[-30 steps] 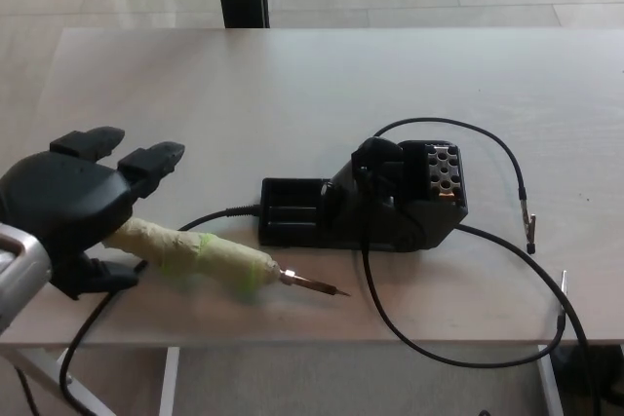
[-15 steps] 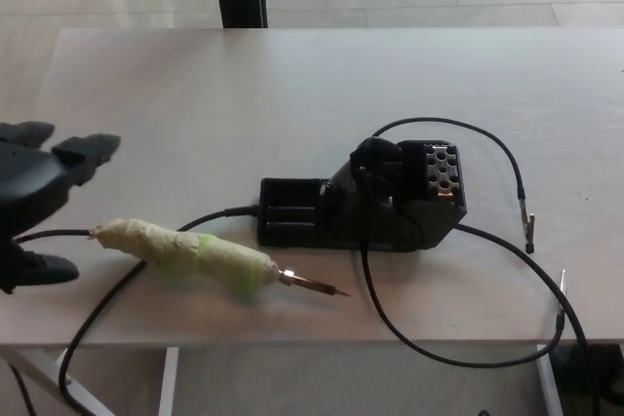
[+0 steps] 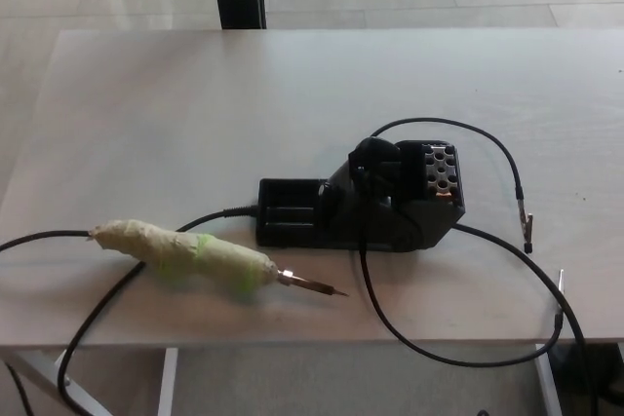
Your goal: Use the left hand of the robot to grab the soldering gun kept on the middle of the table and pull it out of its base and keep it on the left side of the base
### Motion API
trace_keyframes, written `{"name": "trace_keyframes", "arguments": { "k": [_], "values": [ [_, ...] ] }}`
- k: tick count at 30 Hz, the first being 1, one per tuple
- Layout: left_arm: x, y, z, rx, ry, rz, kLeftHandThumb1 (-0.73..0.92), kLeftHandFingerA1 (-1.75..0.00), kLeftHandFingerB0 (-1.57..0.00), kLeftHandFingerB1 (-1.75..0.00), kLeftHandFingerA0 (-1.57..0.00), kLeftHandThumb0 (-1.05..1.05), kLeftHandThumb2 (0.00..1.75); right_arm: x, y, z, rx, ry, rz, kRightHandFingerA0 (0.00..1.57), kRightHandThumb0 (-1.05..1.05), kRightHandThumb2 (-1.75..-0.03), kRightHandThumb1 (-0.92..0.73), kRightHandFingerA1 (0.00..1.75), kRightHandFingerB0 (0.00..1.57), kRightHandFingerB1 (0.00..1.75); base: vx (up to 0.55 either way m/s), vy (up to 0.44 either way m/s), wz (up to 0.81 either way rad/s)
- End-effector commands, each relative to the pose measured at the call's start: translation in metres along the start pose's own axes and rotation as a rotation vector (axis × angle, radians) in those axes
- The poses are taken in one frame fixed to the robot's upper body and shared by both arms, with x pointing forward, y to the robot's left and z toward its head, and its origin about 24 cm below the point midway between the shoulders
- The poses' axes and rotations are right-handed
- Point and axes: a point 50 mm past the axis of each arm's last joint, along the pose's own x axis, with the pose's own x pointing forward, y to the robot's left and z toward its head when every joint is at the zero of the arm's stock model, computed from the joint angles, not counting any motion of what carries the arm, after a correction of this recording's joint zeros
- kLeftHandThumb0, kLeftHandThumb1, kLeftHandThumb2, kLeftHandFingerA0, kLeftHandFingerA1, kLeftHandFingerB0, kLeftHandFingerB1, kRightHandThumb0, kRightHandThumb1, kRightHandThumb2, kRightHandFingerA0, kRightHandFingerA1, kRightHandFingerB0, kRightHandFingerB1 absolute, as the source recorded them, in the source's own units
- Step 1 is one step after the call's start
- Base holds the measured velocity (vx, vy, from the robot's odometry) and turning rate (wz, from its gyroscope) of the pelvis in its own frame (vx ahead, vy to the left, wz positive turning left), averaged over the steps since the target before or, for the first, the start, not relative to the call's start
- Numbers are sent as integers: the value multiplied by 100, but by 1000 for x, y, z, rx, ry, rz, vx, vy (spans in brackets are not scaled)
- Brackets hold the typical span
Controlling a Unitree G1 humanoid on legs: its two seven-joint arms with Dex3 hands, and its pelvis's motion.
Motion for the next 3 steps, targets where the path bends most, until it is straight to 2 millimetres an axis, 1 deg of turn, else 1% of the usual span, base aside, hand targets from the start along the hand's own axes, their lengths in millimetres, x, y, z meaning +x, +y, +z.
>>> {"name": "trace_keyframes", "arguments": {
  "k": [1, 2, 3],
  "values": [
    [-125, -191, -164, -956, 951, -39, 66, -59, 0, -25, 0, -67, 60, -3, -4, -5, 15, 2, -16, 68, -53, -62, -73, 61, 44, 38, 0, 0, 0],
    [-126, -201, -158, -976, 965, -106, 66, -59, 0, -25, 0, -67, 60, -3, -4, -5, 16, 6, -18, 68, -53, -62, -73, 61, 44, 38, 0, 0, 0],
    [-126, -201, -158, -977, 964, -106, 66, -59, 0, -25, 0, -67, 60, -3, -4, -5, 16, 5, -18, 68, -53, -62, -73, 61, 44, 38, 0, 0, 0]
  ]
}}
